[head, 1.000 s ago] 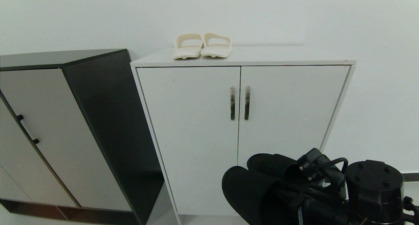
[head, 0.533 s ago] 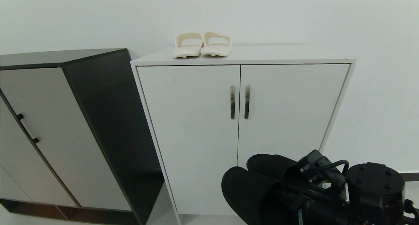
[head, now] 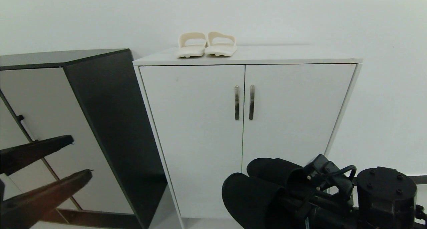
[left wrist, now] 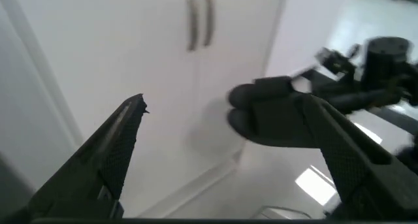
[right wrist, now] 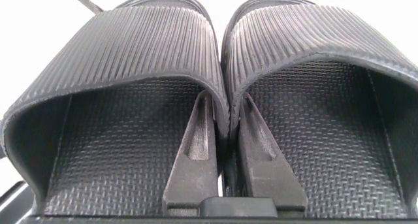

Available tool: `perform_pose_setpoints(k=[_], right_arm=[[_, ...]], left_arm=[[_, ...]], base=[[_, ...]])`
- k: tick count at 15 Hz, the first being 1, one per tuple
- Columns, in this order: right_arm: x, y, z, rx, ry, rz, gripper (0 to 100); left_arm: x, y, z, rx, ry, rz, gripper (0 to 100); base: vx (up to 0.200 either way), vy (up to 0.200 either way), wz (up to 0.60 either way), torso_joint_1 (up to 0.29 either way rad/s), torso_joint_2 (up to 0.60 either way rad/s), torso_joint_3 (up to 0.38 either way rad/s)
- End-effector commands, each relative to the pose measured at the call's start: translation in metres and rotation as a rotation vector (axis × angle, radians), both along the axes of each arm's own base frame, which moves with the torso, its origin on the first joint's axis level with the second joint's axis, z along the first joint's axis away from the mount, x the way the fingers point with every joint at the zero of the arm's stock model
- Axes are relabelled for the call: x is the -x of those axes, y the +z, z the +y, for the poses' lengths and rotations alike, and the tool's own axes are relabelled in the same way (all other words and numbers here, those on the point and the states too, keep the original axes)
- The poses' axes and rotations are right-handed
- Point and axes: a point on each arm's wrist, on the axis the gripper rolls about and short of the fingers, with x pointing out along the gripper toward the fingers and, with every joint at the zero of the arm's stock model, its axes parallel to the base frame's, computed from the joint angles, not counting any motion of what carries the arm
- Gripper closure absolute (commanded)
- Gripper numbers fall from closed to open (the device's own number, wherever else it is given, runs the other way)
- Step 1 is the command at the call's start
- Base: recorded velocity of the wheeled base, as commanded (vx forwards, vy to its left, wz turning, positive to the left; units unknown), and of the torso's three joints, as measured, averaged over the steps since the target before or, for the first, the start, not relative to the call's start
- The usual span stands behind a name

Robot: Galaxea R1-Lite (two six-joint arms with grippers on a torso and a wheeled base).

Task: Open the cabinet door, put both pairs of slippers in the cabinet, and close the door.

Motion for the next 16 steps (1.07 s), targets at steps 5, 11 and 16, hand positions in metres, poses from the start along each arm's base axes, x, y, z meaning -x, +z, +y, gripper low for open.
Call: perform_pose_setpoints(k=[5, 11, 16], right_arm=[[0.003, 0.000, 0.002, -0.004, 0.017, 0.003, 100], [0.003, -0.002, 0.003, 0.003, 0.018, 0.011, 100], [0.002, -0.002, 0.003, 0.001, 0.023, 0.011, 100]], left_arm=[[-0.068, 0.014, -0.083, -0.051, -0.245, 0.080, 0], [-0.139, 0.000, -0.171, 0.003, -0.313, 0.109, 0], [-0.174, 0.016, -0.208, 0.088, -0.429, 0.134, 0]], base=[[0.000, 0.000, 0.00, 0.000, 0.00, 0.000], [0.000, 0.000, 0.00, 0.000, 0.00, 0.000], [0.000, 0.000, 0.00, 0.000, 0.00, 0.000]])
